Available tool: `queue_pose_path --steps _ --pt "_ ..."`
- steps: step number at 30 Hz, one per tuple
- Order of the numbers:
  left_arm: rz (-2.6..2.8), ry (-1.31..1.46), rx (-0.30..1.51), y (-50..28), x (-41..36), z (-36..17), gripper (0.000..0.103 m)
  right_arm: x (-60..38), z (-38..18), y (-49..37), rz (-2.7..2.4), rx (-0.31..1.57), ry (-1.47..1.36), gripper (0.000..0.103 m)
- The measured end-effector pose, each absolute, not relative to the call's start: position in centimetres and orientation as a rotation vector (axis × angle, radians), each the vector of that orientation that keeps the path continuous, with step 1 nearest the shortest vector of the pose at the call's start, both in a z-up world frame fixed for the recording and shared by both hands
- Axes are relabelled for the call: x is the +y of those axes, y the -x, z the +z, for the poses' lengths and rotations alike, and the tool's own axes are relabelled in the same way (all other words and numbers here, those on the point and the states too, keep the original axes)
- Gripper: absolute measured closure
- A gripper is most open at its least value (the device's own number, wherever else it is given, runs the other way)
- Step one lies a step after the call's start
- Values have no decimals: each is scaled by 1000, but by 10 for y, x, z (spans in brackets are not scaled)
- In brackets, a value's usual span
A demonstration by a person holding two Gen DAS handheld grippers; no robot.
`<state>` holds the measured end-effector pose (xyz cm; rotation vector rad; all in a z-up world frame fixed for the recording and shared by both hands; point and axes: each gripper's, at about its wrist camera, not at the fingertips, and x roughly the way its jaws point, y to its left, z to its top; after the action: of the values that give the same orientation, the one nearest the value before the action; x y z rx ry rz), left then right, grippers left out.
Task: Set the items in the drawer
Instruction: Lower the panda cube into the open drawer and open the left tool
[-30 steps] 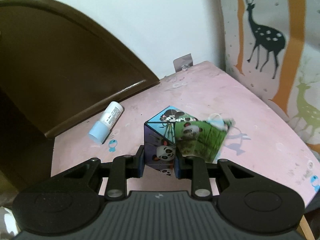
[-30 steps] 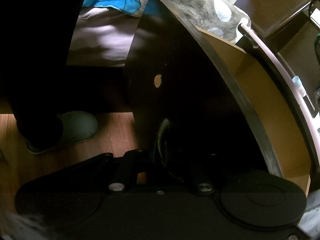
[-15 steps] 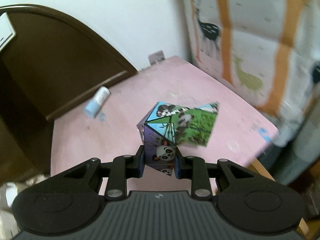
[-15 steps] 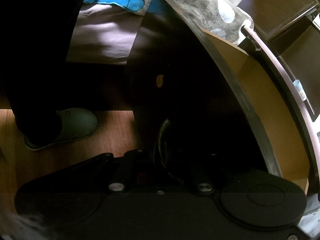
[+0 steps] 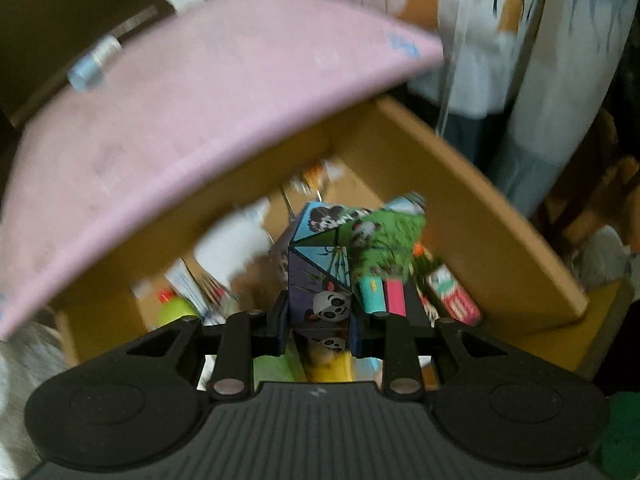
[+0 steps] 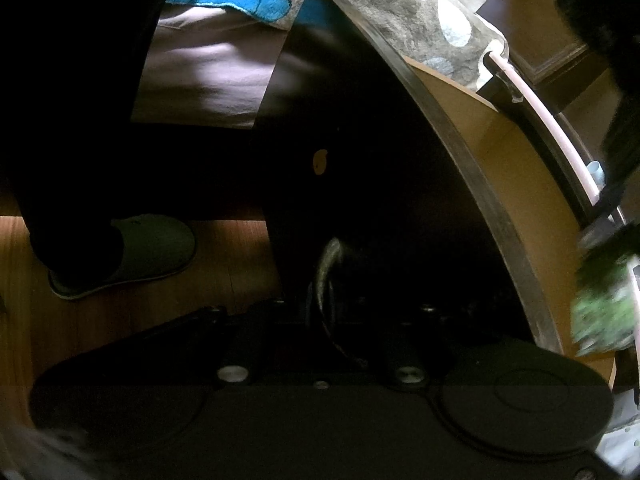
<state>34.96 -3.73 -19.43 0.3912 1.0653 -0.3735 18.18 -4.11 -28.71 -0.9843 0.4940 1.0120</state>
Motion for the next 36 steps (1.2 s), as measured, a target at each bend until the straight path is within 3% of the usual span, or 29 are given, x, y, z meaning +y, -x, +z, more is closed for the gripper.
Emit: queue_pose_path --steps 10,11,12,13,36 --pt "-323 -240 1187 -373 -27 -235 74 -43 -287 -181 1019 490 986 99" --pt "-323 -228 1191 -373 -25 -234 68 -43 -287 -181 1019 490 986 99" --pt "-317 -234 1184 -372 -25 -232 41 -43 -287 -181 1020 490 986 99" --pt "-308 -244 1166 -371 -24 -229 24 -43 -287 -181 1020 490 986 99" --pt "-172 -336 933 -370 2 -115 24 -43 -288 -176 1010 495 988 99"
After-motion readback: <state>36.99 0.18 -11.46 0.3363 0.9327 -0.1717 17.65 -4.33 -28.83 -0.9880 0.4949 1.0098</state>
